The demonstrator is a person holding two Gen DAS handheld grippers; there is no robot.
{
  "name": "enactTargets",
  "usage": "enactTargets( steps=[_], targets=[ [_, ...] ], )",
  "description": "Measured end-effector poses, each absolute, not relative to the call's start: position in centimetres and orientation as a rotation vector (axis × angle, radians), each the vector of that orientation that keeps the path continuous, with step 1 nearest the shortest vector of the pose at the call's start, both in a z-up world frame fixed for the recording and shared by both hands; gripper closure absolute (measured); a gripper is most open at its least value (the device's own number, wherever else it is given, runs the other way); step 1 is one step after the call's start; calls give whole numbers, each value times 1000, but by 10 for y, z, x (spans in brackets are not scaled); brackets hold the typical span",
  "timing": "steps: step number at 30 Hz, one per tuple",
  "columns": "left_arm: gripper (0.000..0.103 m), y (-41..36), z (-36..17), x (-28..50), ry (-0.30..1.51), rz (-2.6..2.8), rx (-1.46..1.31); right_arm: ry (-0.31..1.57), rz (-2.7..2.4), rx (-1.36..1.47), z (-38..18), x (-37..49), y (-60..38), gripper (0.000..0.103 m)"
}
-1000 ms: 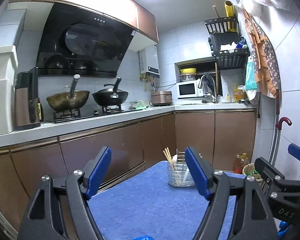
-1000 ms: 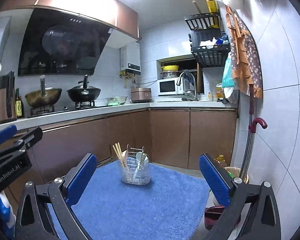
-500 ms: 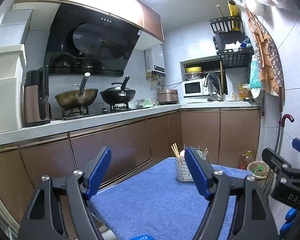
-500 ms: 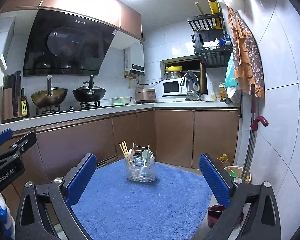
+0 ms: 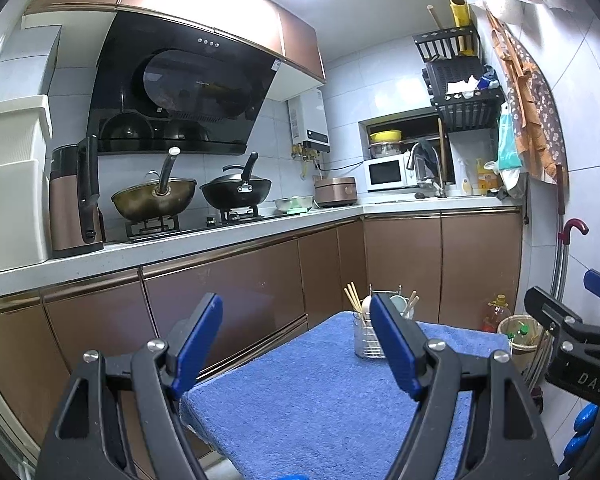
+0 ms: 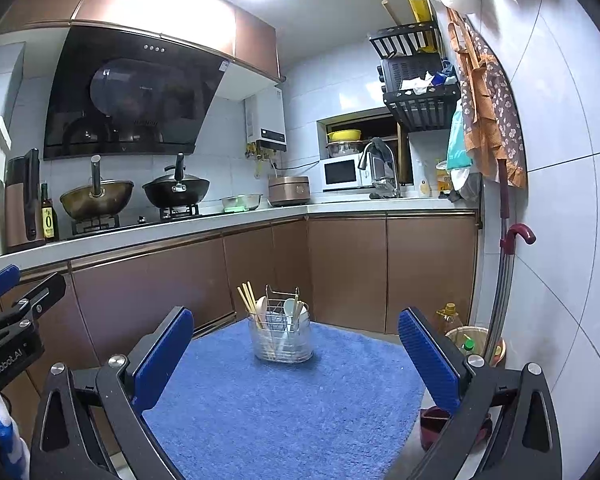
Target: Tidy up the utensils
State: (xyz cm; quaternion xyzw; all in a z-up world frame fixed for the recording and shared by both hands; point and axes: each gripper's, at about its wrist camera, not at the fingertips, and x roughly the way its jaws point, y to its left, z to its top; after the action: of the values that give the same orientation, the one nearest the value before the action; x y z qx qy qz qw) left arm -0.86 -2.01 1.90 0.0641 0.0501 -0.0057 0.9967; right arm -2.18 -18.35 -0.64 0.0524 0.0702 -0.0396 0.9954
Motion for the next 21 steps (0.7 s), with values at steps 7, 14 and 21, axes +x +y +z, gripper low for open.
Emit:
enactTargets(
  steps=[7, 14, 21],
  targets=[
    [28, -22, 17, -7, 106, -12, 132, 148, -91, 113, -9, -19, -186, 0],
    [28, -22, 16, -7, 107, -9, 133, 149, -122, 96, -10, -20, -186, 0],
    [28, -19, 15, -4, 108, 3, 123, 157, -183, 52, -9, -20, -181, 0]
  ],
)
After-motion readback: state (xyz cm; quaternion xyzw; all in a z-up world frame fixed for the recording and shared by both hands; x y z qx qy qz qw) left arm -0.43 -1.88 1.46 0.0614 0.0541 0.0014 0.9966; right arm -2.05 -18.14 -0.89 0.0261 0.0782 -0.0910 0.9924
